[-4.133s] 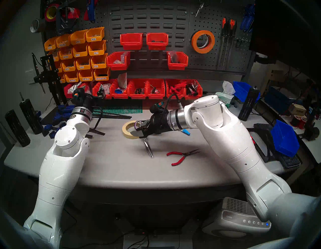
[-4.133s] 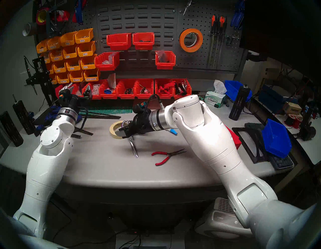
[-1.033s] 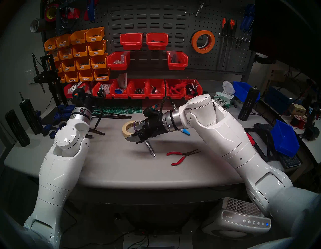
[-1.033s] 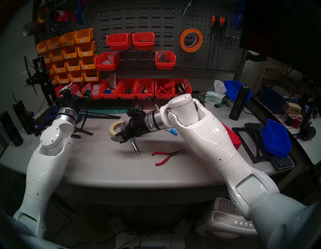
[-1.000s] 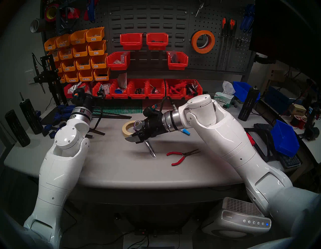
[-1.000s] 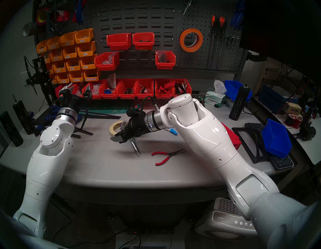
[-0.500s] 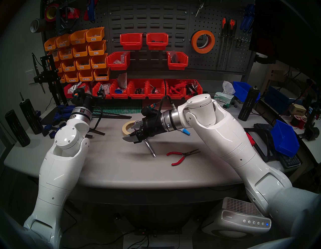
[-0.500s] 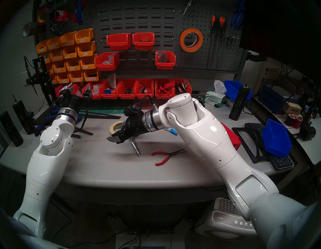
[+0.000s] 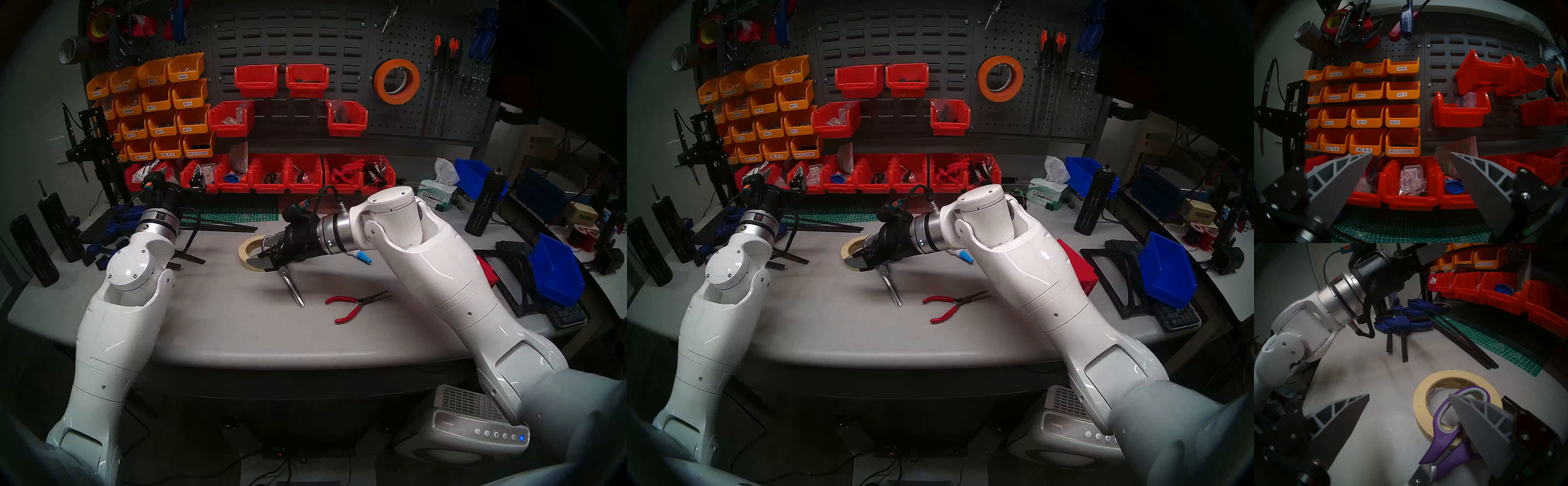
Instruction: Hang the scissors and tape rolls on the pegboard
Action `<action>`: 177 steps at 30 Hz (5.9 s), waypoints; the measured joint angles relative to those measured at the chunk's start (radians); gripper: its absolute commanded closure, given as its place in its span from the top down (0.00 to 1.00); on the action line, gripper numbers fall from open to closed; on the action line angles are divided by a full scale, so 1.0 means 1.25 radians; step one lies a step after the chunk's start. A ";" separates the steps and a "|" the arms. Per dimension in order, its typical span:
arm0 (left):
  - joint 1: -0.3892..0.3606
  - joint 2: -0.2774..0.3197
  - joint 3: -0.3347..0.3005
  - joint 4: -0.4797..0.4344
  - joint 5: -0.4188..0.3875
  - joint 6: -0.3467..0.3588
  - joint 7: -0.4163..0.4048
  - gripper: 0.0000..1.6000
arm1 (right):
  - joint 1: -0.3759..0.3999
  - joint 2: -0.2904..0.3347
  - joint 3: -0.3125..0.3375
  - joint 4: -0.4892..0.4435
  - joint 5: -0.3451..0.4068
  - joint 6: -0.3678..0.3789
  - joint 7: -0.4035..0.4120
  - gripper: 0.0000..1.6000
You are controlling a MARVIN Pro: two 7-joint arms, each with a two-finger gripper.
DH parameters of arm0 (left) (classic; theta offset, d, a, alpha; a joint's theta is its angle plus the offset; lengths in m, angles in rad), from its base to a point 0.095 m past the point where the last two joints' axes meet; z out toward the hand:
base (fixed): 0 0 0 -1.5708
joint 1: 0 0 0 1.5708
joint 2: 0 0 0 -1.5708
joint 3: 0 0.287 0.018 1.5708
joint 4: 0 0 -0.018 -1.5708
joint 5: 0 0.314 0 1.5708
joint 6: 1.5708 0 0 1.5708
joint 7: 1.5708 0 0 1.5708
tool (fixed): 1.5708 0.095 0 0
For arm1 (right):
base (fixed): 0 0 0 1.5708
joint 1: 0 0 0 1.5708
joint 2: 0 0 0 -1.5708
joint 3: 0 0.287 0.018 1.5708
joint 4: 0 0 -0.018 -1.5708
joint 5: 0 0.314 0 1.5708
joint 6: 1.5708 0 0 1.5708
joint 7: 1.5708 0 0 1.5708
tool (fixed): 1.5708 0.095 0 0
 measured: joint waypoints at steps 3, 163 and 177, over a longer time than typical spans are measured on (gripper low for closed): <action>0.000 0.000 0.000 0.000 0.000 0.000 0.000 1.00 | -0.004 0.000 0.000 -0.001 0.000 0.006 -0.010 1.00; 0.000 0.000 0.000 0.000 0.000 0.000 0.000 1.00 | -0.246 0.070 0.087 -0.181 0.196 0.014 -0.283 0.00; 0.000 0.000 0.000 0.000 0.000 0.000 0.000 1.00 | -0.256 0.071 0.092 -0.182 0.195 -0.007 -0.280 0.00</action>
